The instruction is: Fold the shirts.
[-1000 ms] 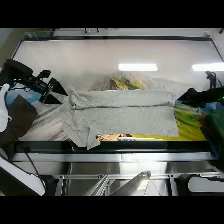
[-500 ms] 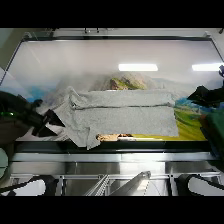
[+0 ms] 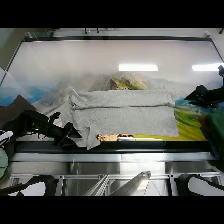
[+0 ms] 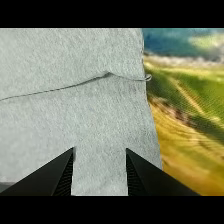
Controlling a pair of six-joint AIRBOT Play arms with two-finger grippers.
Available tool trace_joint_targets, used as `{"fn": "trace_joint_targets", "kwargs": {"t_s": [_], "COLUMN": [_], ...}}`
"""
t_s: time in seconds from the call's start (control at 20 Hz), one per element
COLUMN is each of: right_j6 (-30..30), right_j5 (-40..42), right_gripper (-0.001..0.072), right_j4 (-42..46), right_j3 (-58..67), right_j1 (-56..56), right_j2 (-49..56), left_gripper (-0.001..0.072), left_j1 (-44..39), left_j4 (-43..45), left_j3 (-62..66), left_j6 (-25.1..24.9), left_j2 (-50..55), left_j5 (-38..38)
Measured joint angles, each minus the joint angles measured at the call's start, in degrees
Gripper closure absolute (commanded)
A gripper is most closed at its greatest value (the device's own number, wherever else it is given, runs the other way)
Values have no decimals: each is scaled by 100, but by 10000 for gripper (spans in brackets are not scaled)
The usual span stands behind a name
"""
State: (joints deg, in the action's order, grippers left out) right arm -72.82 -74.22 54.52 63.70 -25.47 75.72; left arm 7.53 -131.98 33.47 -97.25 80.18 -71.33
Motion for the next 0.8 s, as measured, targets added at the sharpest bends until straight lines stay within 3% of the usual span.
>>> {"fn": "trace_joint_targets", "kwargs": {"t_s": [0.05, 0.1, 0.15, 0.4, 0.8], "right_j6": [2, 17, 17, -15, -164], "right_j5": [-59, -90, -116, -267, -87], "right_gripper": [346, 346, 346, 351, 345], "right_j4": [-50, -87, -114, 404, 752], "right_j3": [0, 0, -2, -393, -2057], "right_j1": [0, -2, -4, -122, -1099], "right_j2": [-24, -48, -70, -157, -562], "left_gripper": [317, 580, 682, 682, 683], "left_j1": [-76, -155, -236, -535, -625], "left_j4": [-111, -203, -234, -354, -527], "left_j3": [-9, 4, 48, 487, 601], "left_j6": [-35, -107, -210, -533, -879], "left_j2": [33, 59, 81, 120, 120], "left_j5": [68, 170, 428, 715, -461]}}
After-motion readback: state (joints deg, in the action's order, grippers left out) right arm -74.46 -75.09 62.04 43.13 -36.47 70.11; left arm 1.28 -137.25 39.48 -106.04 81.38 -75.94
